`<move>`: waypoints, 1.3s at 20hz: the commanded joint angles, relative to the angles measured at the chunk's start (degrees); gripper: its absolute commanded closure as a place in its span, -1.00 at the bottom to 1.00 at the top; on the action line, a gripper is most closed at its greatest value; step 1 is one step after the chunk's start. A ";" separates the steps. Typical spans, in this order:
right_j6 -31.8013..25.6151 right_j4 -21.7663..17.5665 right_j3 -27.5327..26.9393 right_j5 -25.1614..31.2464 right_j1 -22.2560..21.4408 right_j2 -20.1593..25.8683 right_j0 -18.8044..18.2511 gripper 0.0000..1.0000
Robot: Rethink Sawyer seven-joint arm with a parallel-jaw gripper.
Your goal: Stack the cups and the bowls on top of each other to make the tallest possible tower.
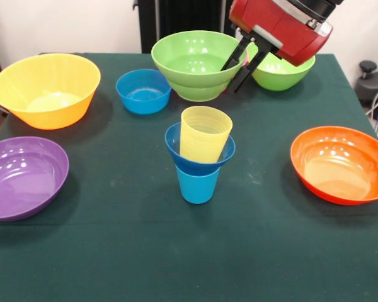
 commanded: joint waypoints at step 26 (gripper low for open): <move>13.53 3.32 -0.33 -3.89 5.94 1.26 0.56 1.00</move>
